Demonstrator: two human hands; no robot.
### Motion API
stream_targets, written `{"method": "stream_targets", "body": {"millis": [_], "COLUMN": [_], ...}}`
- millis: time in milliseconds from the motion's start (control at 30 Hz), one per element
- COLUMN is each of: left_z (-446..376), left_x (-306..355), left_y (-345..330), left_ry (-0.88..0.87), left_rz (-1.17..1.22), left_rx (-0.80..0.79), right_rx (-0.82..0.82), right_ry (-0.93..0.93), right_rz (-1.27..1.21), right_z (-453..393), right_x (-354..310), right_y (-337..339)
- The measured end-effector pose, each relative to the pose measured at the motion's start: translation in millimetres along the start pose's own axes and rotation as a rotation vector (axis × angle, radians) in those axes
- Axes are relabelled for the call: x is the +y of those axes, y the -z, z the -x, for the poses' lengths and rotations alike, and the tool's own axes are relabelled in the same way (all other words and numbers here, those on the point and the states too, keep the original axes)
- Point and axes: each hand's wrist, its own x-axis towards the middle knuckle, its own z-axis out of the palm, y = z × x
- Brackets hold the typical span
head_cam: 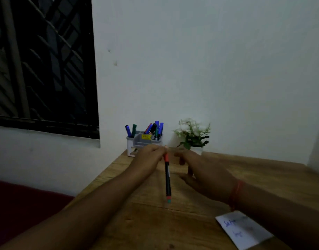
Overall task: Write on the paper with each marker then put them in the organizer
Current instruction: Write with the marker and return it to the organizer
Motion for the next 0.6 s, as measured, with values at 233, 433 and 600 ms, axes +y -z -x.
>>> {"method": "stream_targets", "body": {"millis": [233, 433, 600], "left_z": [3, -8, -13], "left_x": [44, 53, 41], "left_y": [-91, -148, -194], "left_ry": [0.115, -0.069, -0.468], "left_rz": [0.34, 0.273, -0.017], "left_rx": [-0.233, -0.385, -0.492], "right_rx": [0.148, 0.276, 0.394], "right_ry": [0.165, -0.025, -0.464], "right_rz": [0.195, -0.017, -0.591], "right_z": [55, 108, 137], "right_x": [43, 89, 114], "right_y": [13, 43, 41]}}
